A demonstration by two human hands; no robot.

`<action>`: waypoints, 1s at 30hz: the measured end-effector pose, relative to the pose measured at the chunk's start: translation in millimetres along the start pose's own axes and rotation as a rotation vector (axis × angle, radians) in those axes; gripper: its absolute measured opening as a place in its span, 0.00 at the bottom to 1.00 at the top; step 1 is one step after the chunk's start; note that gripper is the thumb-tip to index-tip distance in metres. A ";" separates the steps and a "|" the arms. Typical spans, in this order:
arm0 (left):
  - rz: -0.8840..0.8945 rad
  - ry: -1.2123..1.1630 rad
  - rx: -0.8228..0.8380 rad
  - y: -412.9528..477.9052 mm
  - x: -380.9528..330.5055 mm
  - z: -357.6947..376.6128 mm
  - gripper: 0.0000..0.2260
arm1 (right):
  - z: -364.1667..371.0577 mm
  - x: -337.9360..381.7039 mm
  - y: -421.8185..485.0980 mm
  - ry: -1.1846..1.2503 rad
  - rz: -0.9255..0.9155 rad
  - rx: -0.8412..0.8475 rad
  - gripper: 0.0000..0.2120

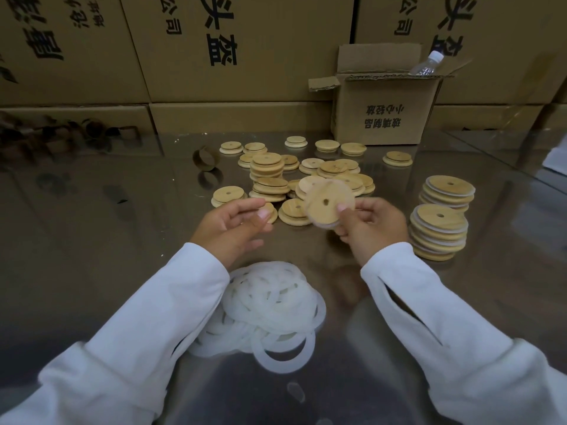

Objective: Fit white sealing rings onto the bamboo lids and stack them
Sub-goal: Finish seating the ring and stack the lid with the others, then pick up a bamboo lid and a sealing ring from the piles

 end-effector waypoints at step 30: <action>-0.059 1.099 0.067 20.6 7.5 -2.8 0.19 | -5.0 16.6 -13.2 -0.026 -0.169 -0.144 0.12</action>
Point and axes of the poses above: each hand's wrist, its own y-axis towards the middle knuckle, its own z-axis out of the palm, x = y × z, the point moved 10 cm from there along y, towards the middle knuckle, and after that the axes turned 14 degrees about x, right-handed, at the moved point
